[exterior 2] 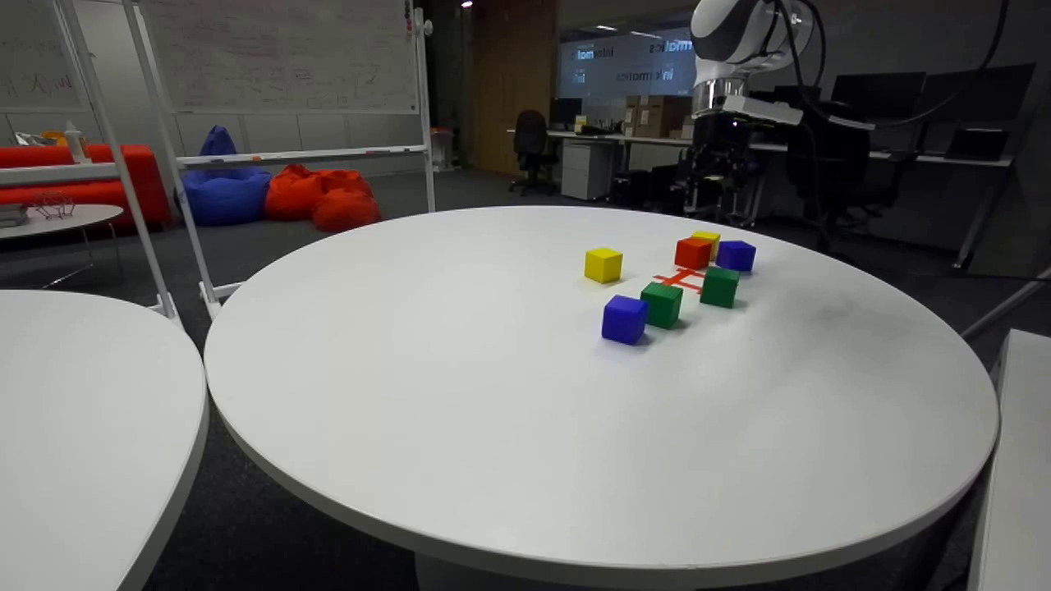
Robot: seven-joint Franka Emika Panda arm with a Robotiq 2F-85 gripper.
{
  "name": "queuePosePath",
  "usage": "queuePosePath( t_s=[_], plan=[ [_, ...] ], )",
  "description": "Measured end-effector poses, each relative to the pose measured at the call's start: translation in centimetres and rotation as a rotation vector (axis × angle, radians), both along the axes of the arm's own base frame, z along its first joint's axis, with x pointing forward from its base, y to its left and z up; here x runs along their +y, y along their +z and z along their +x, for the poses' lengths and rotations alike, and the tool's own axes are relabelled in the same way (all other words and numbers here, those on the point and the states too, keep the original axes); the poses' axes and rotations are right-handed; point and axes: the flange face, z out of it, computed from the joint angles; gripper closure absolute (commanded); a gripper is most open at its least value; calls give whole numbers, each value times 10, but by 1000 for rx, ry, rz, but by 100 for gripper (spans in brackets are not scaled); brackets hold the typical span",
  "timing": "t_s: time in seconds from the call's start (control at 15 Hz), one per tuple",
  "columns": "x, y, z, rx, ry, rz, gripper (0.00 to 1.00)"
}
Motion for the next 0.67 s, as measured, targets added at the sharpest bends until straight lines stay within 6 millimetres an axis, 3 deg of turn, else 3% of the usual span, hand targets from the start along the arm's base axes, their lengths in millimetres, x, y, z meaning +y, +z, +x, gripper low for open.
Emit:
queuePosePath(
  t_s=[0.2, 0.27, 0.33, 0.67],
  plan=[
    [5, 0, 1, 0, 9, 1, 0],
    [7, 0, 2, -1, 11, 1, 25],
    [8, 0, 2, -1, 13, 1, 26],
    [9, 0, 3, -2, 18, 2, 63]
  ],
)
